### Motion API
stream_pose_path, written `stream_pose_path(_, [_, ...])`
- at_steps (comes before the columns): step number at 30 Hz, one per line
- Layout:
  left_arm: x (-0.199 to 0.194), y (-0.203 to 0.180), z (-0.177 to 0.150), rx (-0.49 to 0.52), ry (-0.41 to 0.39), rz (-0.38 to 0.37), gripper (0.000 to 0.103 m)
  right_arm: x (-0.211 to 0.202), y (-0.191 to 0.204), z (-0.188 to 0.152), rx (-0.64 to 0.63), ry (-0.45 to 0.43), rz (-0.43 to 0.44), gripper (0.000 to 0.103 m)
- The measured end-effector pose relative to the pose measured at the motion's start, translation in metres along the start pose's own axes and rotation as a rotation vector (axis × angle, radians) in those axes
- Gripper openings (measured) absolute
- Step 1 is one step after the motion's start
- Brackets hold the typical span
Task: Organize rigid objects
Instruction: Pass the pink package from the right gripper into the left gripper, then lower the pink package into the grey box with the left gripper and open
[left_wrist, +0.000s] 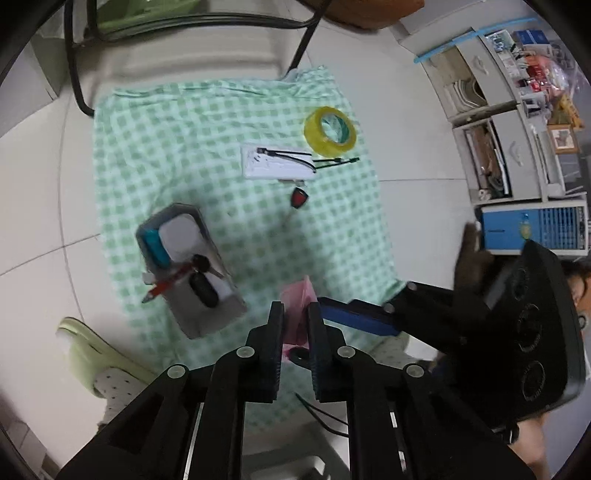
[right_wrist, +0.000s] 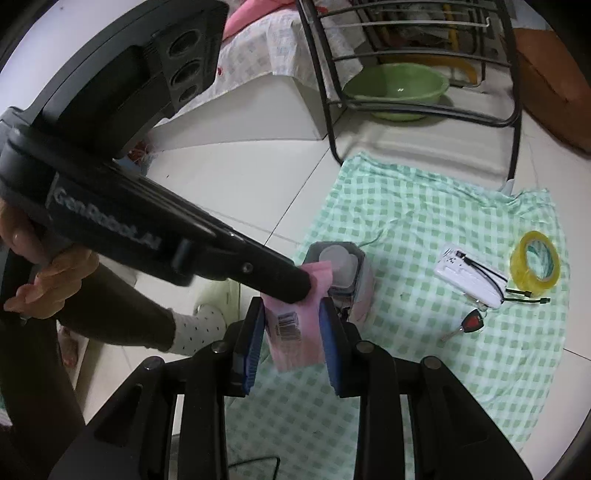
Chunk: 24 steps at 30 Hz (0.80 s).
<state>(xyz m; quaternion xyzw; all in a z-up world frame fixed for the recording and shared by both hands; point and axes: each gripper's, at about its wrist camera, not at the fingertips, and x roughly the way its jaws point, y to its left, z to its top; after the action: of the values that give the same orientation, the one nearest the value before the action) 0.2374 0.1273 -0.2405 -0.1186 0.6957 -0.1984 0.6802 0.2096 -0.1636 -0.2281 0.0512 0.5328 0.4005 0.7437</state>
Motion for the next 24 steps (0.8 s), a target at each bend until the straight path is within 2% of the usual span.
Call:
stream_pose_path(4, [-0.007, 0.025, 0.003, -0.103, -0.032, 0.046, 0.006, 0.001, 0.011, -0.006, -0.011, -0.021, -0.107, 0.032])
stream_pose_path(8, [-0.015, 0.042, 0.004, -0.178, -0.053, -0.021, 0.004, 0.015, 0.022, -0.012, -0.042, 0.007, -0.106, 0.033])
stream_pose_path(10, [-0.015, 0.043, 0.002, -0.184, -0.053, -0.033, 0.004, 0.022, 0.028, -0.013, -0.065, 0.01, -0.13, 0.033])
stream_pose_path(12, [-0.01, 0.044, 0.001, -0.179, -0.042, -0.011, 0.003, 0.026, 0.03, -0.012, -0.067, -0.005, -0.161, 0.033])
stream_pose_path(15, [-0.004, 0.038, -0.002, -0.191, -0.014, -0.025, 0.0, 0.028, 0.026, -0.006, -0.027, -0.027, -0.221, 0.034])
stream_pose_path(17, [-0.004, 0.035, -0.001, -0.194, -0.001, -0.035, 0.0, 0.031, 0.019, -0.003, 0.013, -0.028, -0.208, 0.035])
stream_pose_path(20, [-0.001, 0.036, 0.003, -0.192, 0.002, 0.008, 0.0, 0.038, 0.013, 0.001, 0.043, -0.01, -0.132, 0.035])
stream_pose_path(24, [-0.004, 0.034, 0.005, -0.175, -0.011, 0.129, 0.0, 0.05, 0.005, 0.001, 0.065, 0.045, -0.173, 0.035])
